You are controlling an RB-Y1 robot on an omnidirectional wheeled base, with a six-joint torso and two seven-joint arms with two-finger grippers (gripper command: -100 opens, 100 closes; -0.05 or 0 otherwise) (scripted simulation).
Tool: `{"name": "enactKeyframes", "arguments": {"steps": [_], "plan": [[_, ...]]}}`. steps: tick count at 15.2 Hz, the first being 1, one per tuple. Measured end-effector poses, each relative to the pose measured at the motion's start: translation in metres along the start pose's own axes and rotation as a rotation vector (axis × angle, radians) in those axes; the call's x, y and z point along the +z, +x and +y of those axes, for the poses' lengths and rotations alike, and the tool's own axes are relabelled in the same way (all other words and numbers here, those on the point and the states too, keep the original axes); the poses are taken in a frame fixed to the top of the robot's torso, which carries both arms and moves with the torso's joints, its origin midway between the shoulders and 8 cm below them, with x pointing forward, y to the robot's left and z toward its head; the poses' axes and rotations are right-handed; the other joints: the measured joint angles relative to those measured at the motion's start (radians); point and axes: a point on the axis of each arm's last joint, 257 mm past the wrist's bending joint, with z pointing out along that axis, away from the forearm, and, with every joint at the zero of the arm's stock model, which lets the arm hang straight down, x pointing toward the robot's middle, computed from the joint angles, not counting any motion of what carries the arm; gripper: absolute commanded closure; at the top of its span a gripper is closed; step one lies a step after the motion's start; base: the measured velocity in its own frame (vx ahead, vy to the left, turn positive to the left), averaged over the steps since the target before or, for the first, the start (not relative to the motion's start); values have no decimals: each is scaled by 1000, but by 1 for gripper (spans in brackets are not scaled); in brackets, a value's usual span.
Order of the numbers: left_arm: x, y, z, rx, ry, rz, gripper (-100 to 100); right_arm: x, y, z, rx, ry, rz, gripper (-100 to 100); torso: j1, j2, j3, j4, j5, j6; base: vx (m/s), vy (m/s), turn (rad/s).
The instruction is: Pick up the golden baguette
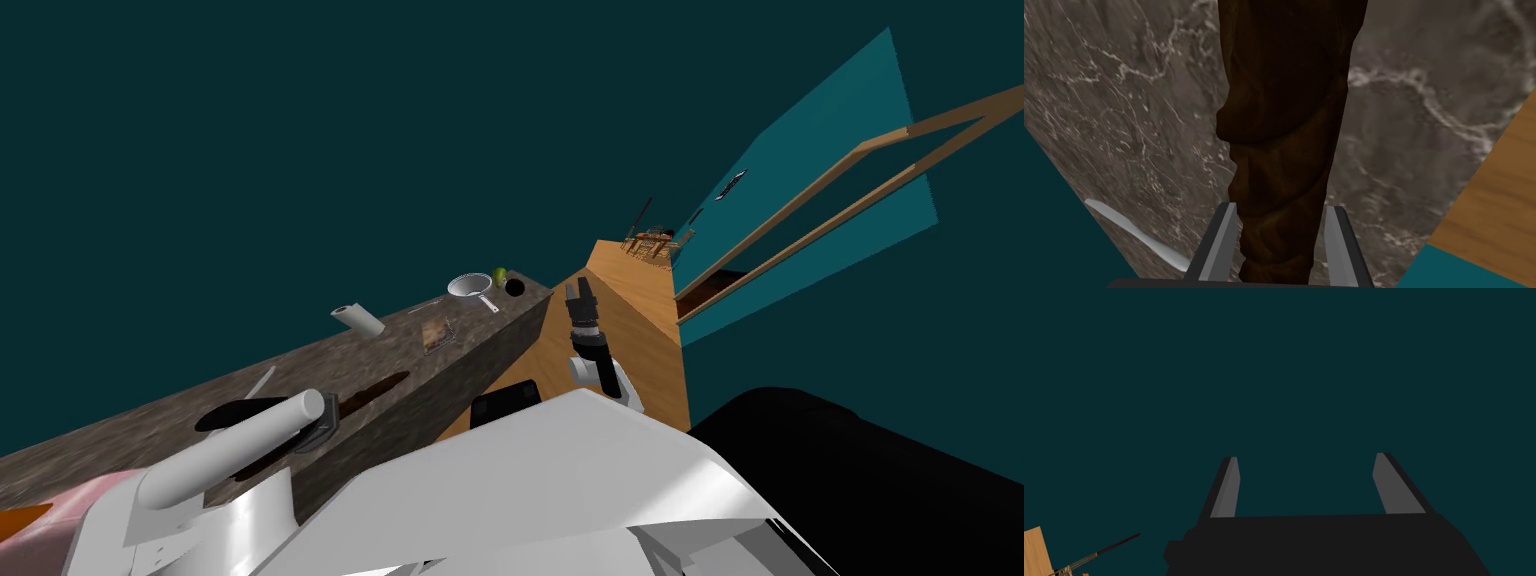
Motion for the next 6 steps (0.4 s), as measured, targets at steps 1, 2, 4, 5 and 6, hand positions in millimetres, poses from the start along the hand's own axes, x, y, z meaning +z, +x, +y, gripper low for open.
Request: {"name": "enactKeyframes", "arguments": {"steps": [1,2,4,5,6], "plan": [[0,0,0,0,0,0,100,0,0,0,0,0,0,0,0,0,0,0,0,0,0,0,0],[0,0,0,0,0,0,100,0,0,0,0,0,0,0,0,0,0,0,0,0,-1,-14,-21],[-6,-3,-1,-2,2,-1,100,0,0,0,0,0,0,0,-2,0,0,0,-1,0,-4,-27,-28],[-10,-4,-1,-3,2,-2,100,0,0,0,0,0,0,0,-3,1,0,0,-1,0,-3,-24,-17],[-13,-5,-1,-3,1,-3,100,0,0,0,0,0,0,0,-3,1,1,0,-2,0,-2,-13,-3]]}}
